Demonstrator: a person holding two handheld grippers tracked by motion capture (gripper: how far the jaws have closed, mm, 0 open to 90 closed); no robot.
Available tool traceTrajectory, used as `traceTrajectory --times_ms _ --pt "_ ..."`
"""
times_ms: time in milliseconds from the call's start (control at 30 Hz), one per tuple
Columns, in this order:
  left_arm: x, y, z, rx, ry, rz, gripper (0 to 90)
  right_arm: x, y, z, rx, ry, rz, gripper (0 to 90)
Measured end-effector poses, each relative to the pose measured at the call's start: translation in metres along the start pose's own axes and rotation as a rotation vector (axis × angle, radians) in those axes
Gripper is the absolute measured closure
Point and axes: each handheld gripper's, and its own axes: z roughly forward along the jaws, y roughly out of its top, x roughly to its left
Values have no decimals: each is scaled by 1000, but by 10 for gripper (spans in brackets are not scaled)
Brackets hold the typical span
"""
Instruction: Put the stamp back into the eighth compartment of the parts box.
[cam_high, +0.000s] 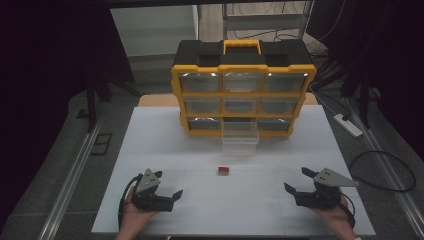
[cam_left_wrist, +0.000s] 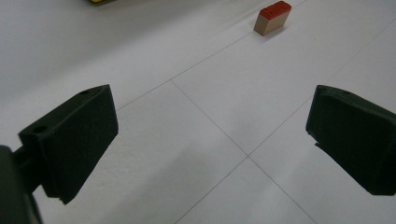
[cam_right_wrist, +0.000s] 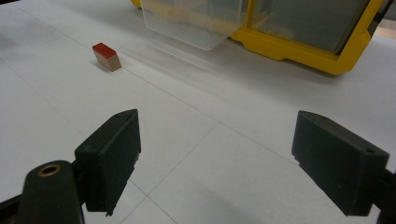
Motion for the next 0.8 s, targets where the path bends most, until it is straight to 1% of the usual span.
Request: traceTrajectory --times_ms 133,267,333,533,800 --pt "1 -1 1 2 -5 -11 24 -1 0 0 -2 -2 10 165" --pt "1 -2 1 4 -2 -9 24 -1 0 -1 -5 -1 16 170" --pt "1 -3 1 7 -5 -16 24 -1 0 -1 -7 0 18 172" --pt "1 -3 1 8 -5 -10 24 0 0 1 5 4 7 173" --pt "1 -3 2 11 -5 -7 24 -1 1 2 11 10 16 176"
